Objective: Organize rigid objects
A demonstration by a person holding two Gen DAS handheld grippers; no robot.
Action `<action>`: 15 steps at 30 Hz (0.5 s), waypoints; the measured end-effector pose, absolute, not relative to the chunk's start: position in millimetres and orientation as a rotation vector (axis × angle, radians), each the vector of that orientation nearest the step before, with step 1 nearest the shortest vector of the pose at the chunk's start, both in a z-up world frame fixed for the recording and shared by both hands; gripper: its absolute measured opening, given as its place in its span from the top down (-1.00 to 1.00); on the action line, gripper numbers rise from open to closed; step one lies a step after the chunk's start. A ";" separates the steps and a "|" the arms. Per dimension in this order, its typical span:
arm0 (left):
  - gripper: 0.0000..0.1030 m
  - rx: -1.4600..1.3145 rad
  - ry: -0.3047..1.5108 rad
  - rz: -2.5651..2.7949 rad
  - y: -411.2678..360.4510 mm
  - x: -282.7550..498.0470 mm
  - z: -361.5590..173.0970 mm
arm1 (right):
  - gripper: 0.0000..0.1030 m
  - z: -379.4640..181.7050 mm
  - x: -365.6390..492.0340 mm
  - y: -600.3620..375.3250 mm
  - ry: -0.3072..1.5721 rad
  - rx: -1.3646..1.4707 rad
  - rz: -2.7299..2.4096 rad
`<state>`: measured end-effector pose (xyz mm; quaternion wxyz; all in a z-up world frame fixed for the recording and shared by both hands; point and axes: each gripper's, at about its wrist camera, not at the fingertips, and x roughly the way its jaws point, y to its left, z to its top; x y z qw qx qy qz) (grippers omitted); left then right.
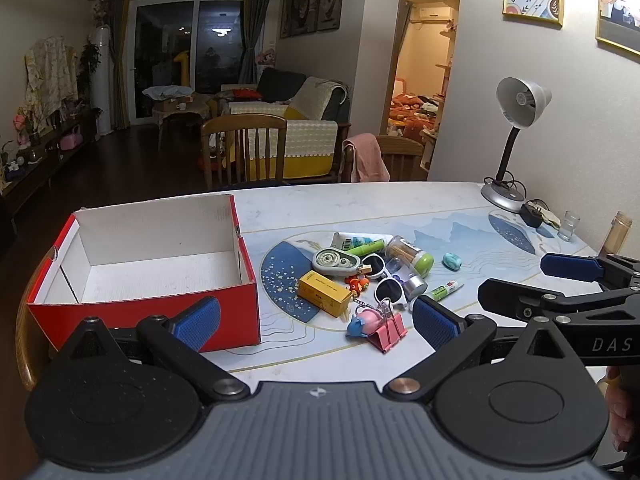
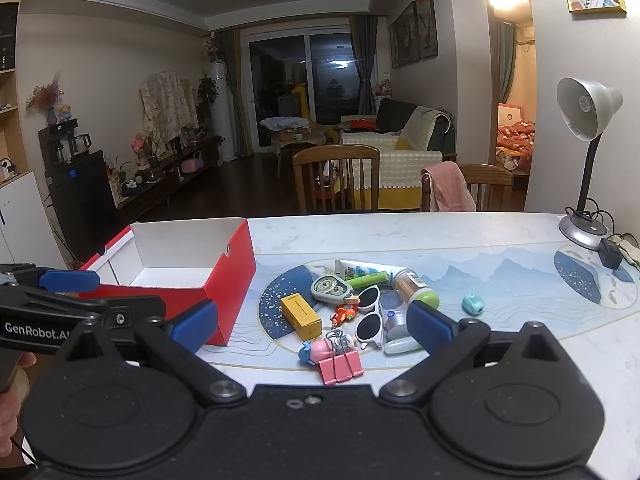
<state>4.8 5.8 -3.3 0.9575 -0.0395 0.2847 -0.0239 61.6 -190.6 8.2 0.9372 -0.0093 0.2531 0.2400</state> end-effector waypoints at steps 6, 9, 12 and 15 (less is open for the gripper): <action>-1.00 -0.085 0.581 -0.057 5.9 6.9 -3.8 | -0.96 8.8 63.1 -188.5 0.520 -0.016 0.488; -1.00 -0.089 0.584 -0.062 4.8 7.8 -4.3 | -0.96 9.9 56.9 -185.6 0.521 -0.016 0.477; -1.00 -0.108 0.590 -0.073 4.9 10.0 -5.2 | -0.96 9.2 56.9 -184.4 0.520 -0.015 0.478; -1.00 -0.116 0.597 -0.078 2.8 12.8 -6.7 | -0.96 9.1 58.0 -185.1 0.519 -0.011 0.480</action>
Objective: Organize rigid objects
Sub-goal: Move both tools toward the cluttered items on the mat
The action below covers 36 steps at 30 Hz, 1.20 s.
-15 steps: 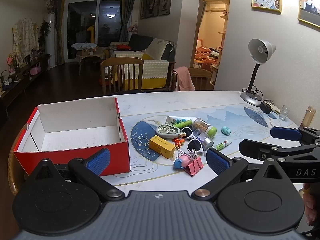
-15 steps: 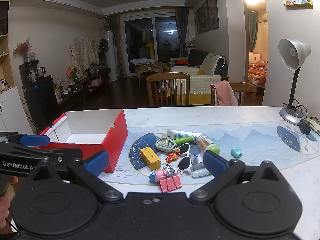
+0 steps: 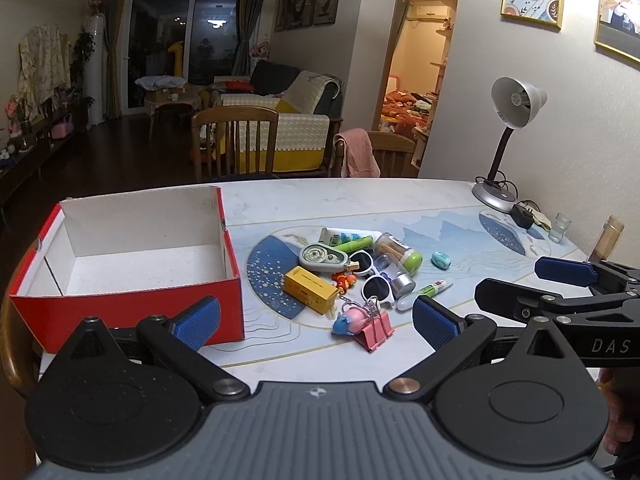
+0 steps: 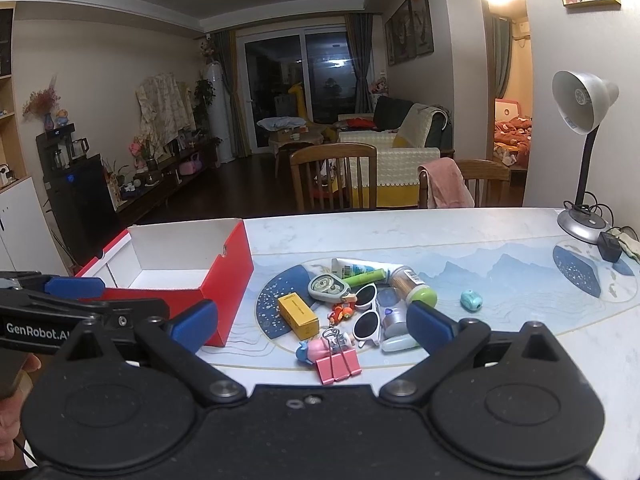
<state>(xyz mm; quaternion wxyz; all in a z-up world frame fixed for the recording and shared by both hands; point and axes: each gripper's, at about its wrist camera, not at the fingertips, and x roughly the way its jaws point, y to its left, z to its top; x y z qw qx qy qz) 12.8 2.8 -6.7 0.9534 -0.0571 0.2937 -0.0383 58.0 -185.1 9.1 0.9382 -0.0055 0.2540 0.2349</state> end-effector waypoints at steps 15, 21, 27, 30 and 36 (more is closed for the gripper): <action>-1.00 -0.099 0.659 -0.062 -29.0 56.3 -23.0 | -0.91 -8.0 94.3 -216.5 0.548 -0.034 0.510; -1.00 -0.129 0.692 -0.033 -35.1 75.6 -34.5 | -0.90 -17.7 117.8 -228.3 0.570 -0.058 0.539; -1.00 -0.143 0.727 -0.014 -39.6 91.0 -52.5 | -0.90 -29.2 135.2 -236.9 0.596 -0.079 0.553; -1.00 -0.146 0.758 -0.011 -42.2 99.2 -66.1 | -0.87 -39.3 145.0 -241.6 0.619 -0.094 0.544; -1.00 -0.087 0.800 0.012 -53.3 122.7 -92.2 | -0.86 -58.7 162.8 -249.1 0.648 -0.145 0.532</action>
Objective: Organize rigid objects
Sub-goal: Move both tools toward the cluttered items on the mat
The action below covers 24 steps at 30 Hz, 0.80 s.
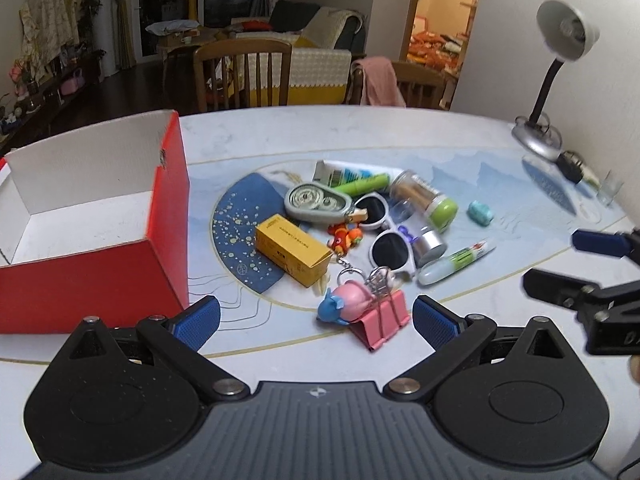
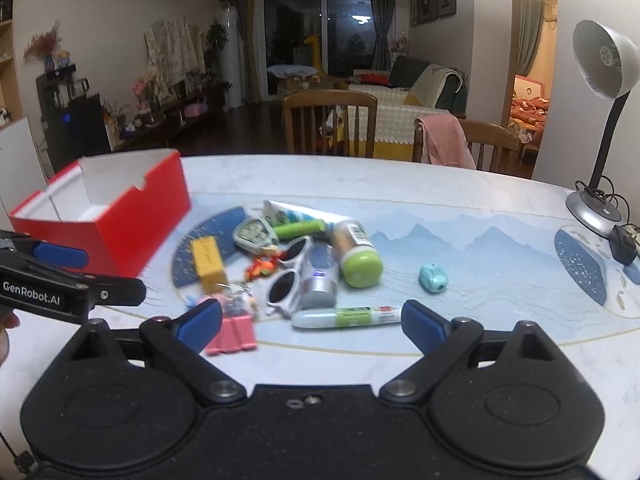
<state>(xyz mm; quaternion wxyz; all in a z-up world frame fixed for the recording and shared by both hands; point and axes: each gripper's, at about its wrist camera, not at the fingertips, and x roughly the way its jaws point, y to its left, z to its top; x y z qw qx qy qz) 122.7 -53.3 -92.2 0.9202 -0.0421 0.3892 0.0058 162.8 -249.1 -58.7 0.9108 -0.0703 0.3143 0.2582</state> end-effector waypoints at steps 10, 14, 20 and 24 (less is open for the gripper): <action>-0.99 -0.010 0.860 0.037 -57.8 160.3 -127.8 | -0.85 -85.2 202.8 -254.1 0.692 -0.210 0.514; -0.99 0.004 0.872 0.020 -62.6 167.8 -133.4 | -0.84 -95.1 215.2 -252.6 0.709 -0.226 0.521; -0.99 0.013 0.889 0.001 -66.0 177.8 -139.3 | -0.84 -108.6 231.6 -246.4 0.712 -0.288 0.553; -0.99 0.017 0.902 -0.012 -66.3 183.3 -143.6 | -0.84 -114.6 246.2 -243.4 0.710 -0.376 0.645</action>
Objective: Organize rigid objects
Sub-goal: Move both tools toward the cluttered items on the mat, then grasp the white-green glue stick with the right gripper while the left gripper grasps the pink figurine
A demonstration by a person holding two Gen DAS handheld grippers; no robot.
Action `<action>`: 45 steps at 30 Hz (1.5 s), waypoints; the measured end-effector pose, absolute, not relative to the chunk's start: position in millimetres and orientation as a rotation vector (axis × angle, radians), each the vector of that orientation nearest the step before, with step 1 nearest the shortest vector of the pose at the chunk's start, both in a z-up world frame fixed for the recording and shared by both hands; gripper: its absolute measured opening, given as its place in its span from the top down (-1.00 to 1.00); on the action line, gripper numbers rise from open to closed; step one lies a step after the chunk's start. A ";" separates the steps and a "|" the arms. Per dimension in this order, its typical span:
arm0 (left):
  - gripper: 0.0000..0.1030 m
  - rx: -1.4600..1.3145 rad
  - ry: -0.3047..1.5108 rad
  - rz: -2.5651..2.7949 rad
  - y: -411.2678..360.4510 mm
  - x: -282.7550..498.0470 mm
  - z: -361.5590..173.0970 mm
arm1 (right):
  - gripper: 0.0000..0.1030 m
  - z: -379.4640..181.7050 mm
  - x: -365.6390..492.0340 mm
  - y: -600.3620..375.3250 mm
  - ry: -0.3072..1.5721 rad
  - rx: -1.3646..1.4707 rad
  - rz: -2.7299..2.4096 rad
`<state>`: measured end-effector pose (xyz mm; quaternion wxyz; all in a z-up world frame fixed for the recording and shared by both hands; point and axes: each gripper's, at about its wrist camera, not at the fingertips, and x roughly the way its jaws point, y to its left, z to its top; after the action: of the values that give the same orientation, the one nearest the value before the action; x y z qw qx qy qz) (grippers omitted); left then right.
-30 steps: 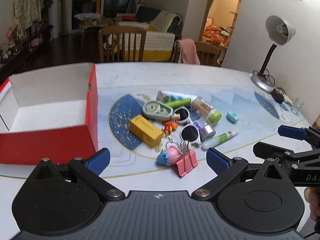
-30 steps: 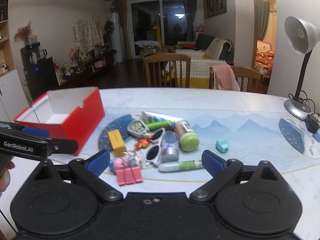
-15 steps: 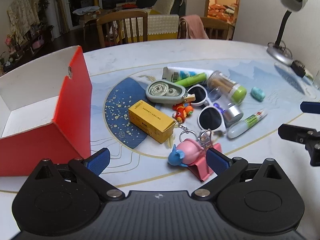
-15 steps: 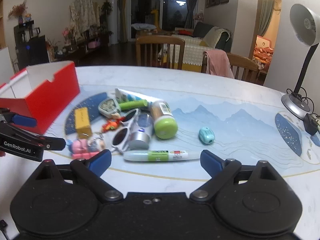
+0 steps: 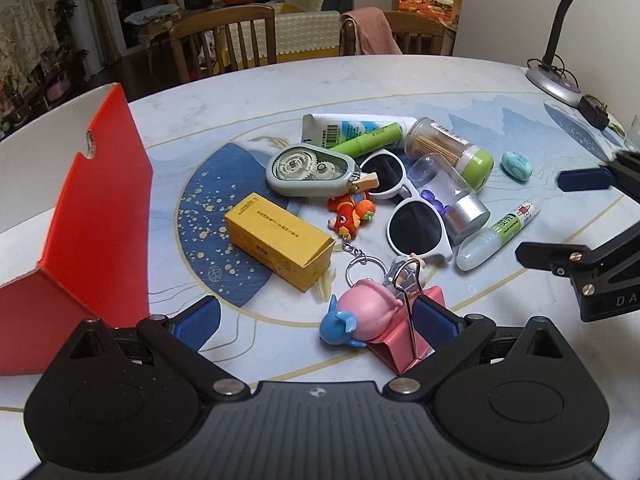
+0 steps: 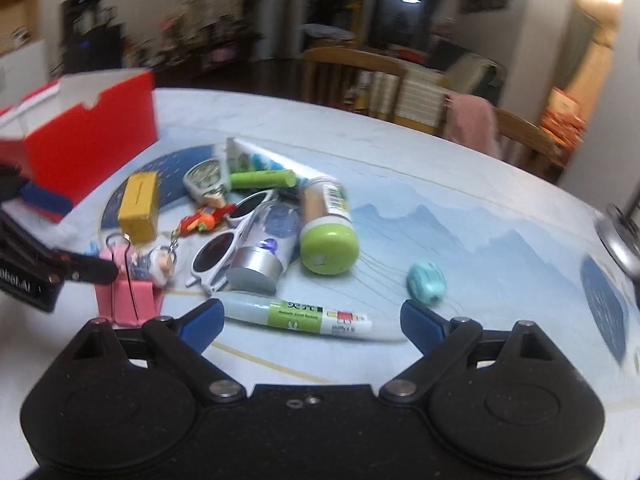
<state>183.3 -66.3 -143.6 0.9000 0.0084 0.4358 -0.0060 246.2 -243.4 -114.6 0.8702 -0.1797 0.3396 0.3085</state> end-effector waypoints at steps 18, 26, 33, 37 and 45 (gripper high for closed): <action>-0.35 -0.126 0.935 -0.204 -57.0 194.2 -147.6 | -0.18 -139.5 278.0 -238.8 0.876 -0.521 1.002; -0.15 -0.154 0.937 -0.258 -57.7 189.0 -145.3 | 0.34 -135.3 260.8 -245.7 0.893 -0.528 1.004; -0.14 -0.153 0.959 -0.359 -76.8 174.0 -144.4 | 0.56 -132.9 246.1 -256.9 0.933 -0.467 0.936; -0.15 -0.144 0.941 -0.344 -78.8 171.3 -141.4 | 0.62 -132.5 236.8 -261.7 0.948 -0.436 0.917; -0.10 -0.152 0.935 -0.246 -61.7 184.3 -144.7 | 0.65 -132.2 233.6 -265.9 0.962 -0.394 0.874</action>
<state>184.3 -61.7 -144.7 0.8825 -0.0732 0.4493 -0.1181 233.6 -265.9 -132.2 0.7781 -0.1821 0.4450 0.4042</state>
